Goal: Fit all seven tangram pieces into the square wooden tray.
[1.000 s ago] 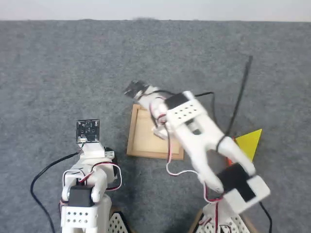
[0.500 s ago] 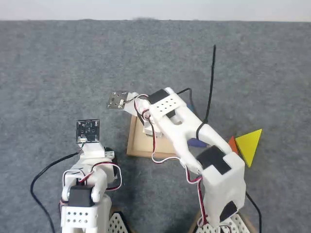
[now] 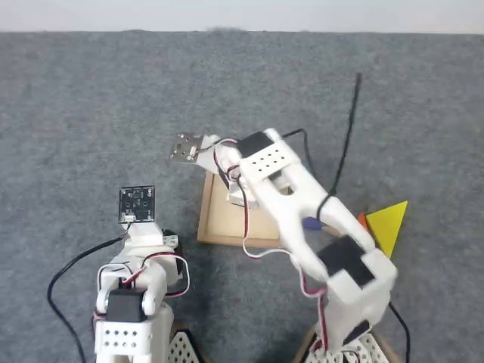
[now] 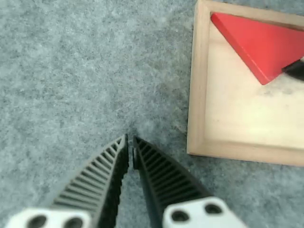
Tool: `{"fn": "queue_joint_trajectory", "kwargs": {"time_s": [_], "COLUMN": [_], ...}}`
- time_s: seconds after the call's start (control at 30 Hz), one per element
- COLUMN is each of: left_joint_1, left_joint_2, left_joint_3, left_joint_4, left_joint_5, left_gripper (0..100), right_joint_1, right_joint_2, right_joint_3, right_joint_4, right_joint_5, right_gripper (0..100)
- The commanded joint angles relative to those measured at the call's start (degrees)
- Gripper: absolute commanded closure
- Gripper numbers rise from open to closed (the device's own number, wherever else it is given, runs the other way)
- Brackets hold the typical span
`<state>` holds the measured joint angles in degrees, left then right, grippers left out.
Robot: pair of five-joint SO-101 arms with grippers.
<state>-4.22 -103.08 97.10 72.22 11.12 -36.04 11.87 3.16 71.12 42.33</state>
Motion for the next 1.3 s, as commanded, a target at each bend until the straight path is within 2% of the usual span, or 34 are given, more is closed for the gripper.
{"fn": "queue_joint_trajectory", "kwargs": {"time_s": [0.0,0.2,0.33,0.53,0.7,0.93,1.27], "left_joint_1": [-0.35,-0.35,-0.35,-0.35,-0.35,-0.35,-0.35], "left_joint_2": [-1.14,-1.14,-1.14,-1.14,-1.14,-1.14,-1.14], "left_joint_3": [-0.66,-0.66,-0.66,-0.66,-0.66,-0.66,-0.66], "left_joint_4": [0.09,0.09,0.09,0.09,0.09,0.09,0.09], "left_joint_5": [-0.62,-0.62,-0.62,-0.62,-0.62,-0.62,-0.62], "left_gripper": [99,99,99,99,99,99,99], "right_joint_1": [3.56,11.21,18.68,34.42,42.42,44.09,44.09], "right_joint_2": [-13.85,-33.98,-41.19,-40.84,-35.21,-24.57,-7.96], "right_joint_3": [-1.76,13.80,26.20,33.14,34.90,33.85,22.77], "right_joint_4": [5.67,4.88,2.42,3.91,3.74,-3.38,-5.49], "right_joint_5": [-3.96,-7.03,-10.37,-18.81,-27.25,-42.81,-54.42], "right_gripper": [70.7,70.7,70.7,70.7,70.6,70.4,70.3]}}
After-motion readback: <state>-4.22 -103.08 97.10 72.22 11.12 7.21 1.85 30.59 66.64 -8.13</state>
